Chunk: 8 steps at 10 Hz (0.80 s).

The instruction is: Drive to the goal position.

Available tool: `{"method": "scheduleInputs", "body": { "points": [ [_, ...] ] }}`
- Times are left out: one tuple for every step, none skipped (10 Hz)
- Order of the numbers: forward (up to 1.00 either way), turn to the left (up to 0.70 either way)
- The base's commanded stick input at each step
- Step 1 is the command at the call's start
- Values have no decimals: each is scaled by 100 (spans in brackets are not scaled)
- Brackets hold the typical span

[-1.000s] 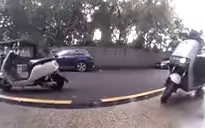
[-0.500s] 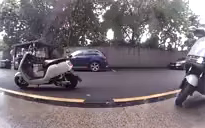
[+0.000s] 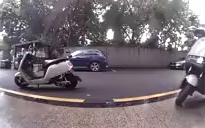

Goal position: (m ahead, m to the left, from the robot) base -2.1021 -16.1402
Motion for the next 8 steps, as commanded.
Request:
{"method": "scheduleInputs", "body": {
  "points": [
    [0, 18],
    [0, 41],
    [0, 18],
    [0, 0],
    [0, 0],
    [0, 0],
    [0, 0],
    [0, 0]
  ]
}}
